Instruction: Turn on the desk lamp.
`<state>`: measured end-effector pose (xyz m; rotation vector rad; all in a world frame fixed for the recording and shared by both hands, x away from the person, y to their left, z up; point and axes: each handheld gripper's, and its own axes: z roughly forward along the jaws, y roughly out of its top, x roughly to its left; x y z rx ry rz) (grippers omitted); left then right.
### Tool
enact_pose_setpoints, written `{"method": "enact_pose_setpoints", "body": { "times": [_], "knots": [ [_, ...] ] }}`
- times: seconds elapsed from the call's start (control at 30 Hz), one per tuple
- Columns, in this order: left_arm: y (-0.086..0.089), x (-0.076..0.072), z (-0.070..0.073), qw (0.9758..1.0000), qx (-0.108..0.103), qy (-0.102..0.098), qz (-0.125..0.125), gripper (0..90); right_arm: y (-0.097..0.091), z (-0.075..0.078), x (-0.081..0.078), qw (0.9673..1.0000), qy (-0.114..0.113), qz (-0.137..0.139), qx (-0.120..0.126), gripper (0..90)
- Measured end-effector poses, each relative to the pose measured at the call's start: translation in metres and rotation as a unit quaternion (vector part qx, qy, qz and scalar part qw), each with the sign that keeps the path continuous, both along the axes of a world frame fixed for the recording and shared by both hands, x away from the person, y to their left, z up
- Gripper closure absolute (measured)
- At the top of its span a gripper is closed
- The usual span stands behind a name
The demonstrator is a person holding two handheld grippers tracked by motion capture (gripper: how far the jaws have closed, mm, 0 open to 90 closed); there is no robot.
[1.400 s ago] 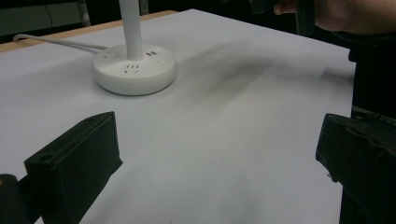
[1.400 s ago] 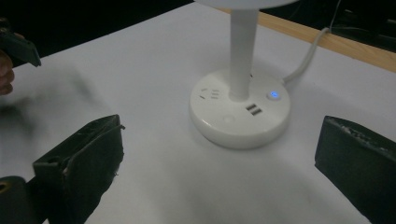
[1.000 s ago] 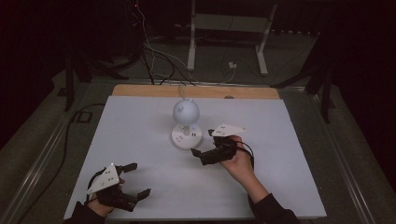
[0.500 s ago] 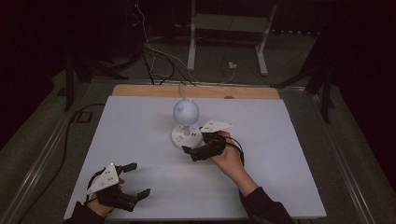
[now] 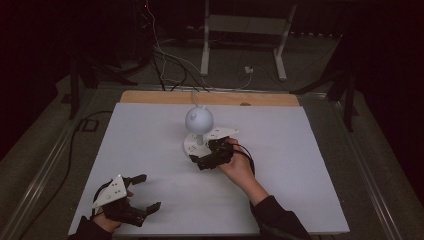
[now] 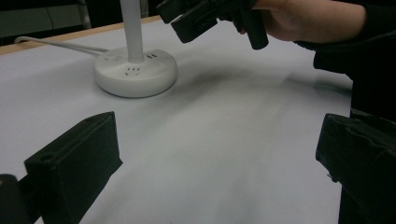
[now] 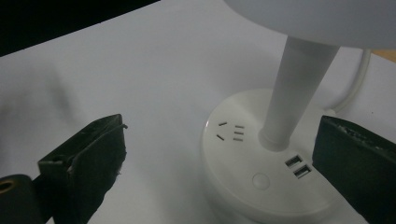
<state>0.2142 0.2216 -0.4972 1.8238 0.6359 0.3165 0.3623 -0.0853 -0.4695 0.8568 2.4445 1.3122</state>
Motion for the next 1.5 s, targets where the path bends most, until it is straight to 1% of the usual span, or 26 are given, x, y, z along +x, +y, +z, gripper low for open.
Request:
{"method": "enact_pose_setpoints", "body": {
  "times": [0.1,0.17,0.2,0.27,0.33,0.37,0.43,0.47,0.53,0.57,0.6,0.63,0.67,0.7,0.73,0.8,0.83,0.87,0.9,0.93,1.0,1.13,1.27,1.33,1.43,1.5],
  "knots": [
    [0.000,0.000,0.000,1.0000,0.001,-0.001,-0.001,0.3,0.002,-0.001,0.001,0.9999,0.000,-0.009,-0.007,6.6],
    [0.000,0.000,0.000,1.0000,0.001,0.000,0.000,0.3,0.004,-0.002,0.001,0.9995,-0.009,-0.017,-0.023,12.3],
    [0.000,0.000,0.000,1.0000,0.002,0.001,0.000,0.3,0.004,-0.002,0.001,0.9994,-0.012,-0.022,-0.026,14.6],
    [0.000,0.000,0.000,1.0000,0.005,0.001,0.000,0.3,0.004,-0.003,0.001,0.9994,-0.005,-0.024,-0.026,15.4],
    [0.000,0.000,0.000,1.0000,0.002,0.002,0.000,0.3,0.005,-0.004,0.001,0.9989,-0.010,-0.027,-0.037,17.5],
    [0.000,0.000,0.000,1.0000,0.002,0.002,0.000,0.3,0.004,-0.004,0.001,0.9988,-0.009,-0.033,-0.035,20.8],
    [0.000,0.000,0.000,1.0000,0.004,0.002,0.000,0.3,0.004,-0.004,0.001,0.9986,-0.006,-0.038,-0.036,22.5],
    [0.000,0.000,0.000,1.0000,0.004,0.002,-0.001,0.3,0.004,-0.004,0.002,0.9984,-0.009,-0.042,-0.035,23.5],
    [0.000,0.001,0.000,1.0000,0.002,0.003,0.000,0.3,0.004,-0.004,0.002,0.9981,-0.005,-0.051,-0.035,28.7],
    [0.000,0.001,0.000,1.0000,0.002,0.003,0.000,0.3,0.003,-0.003,0.002,0.9977,-0.007,-0.058,-0.035,31.4],
    [0.000,0.001,0.000,1.0000,0.003,0.003,0.000,0.3,0.002,-0.003,0.002,0.9975,-0.003,-0.061,-0.035,32.3],
    [0.000,0.000,0.000,1.0000,0.004,0.003,0.000,0.3,0.002,-0.004,0.003,0.9970,-0.005,-0.066,-0.039,37.2],
    [0.000,0.000,0.000,1.0000,0.003,0.002,-0.001,0.3,0.002,-0.004,0.003,0.9970,-0.005,-0.066,-0.039,37.2],
    [0.000,0.001,0.000,1.0000,0.003,0.002,0.000,0.3,0.002,-0.003,0.003,0.9966,-0.005,-0.070,-0.044,38.3],
    [0.000,0.001,0.000,1.0000,0.002,0.003,0.000,0.3,0.001,-0.004,0.003,0.9963,-0.010,-0.072,-0.045,40.5],
    [0.000,0.000,-0.001,1.0000,0.004,0.003,0.000,0.3,0.001,-0.004,0.004,0.9959,-0.007,-0.078,-0.047,42.1],
    [0.000,0.000,-0.001,1.0000,0.005,0.003,-0.001,0.3,0.001,-0.004,0.004,0.9954,-0.012,-0.083,-0.047,42.1],
    [0.000,0.001,0.000,1.0000,0.004,0.004,-0.001,0.3,0.002,-0.004,0.004,0.9953,-0.011,-0.083,-0.048,42.1],
    [0.000,0.001,0.000,1.0000,0.003,0.004,0.000,0.3,0.002,-0.005,0.004,0.9950,-0.017,-0.084,-0.051,42.1],
    [0.000,0.001,0.000,1.0000,0.003,0.004,0.000,0.3,0.002,-0.005,0.004,0.9944,-0.019,-0.090,-0.053,43.8],
    [0.000,0.001,-0.001,1.0000,0.004,0.004,0.000,0.3,0.002,-0.005,0.004,0.9937,-0.011,-0.097,-0.055,49.5],
    [0.000,0.001,-0.001,1.0000,0.002,0.005,0.000,0.3,0.001,-0.005,0.005,0.9923,-0.008,-0.106,-0.063,65.2],
    [0.000,0.001,0.000,1.0000,0.003,0.004,0.000,0.3,0.001,-0.005,0.006,0.9909,0.005,-0.118,-0.064,83.3],
    [0.000,0.001,-0.001,1.0000,0.003,0.005,0.000,0.3,0.001,-0.007,0.006,0.9900,0.009,-0.123,-0.069,90.0],
    [0.000,0.001,-0.001,1.0000,0.005,0.004,-0.001,0.3,0.002,-0.011,0.005,0.9891,0.014,-0.126,-0.074,90.0],
    [0.000,0.001,-0.001,1.0000,0.003,0.004,0.000,0.3,0.005,-0.014,0.004,0.9889,0.013,-0.124,-0.081,90.0]
  ]
}}
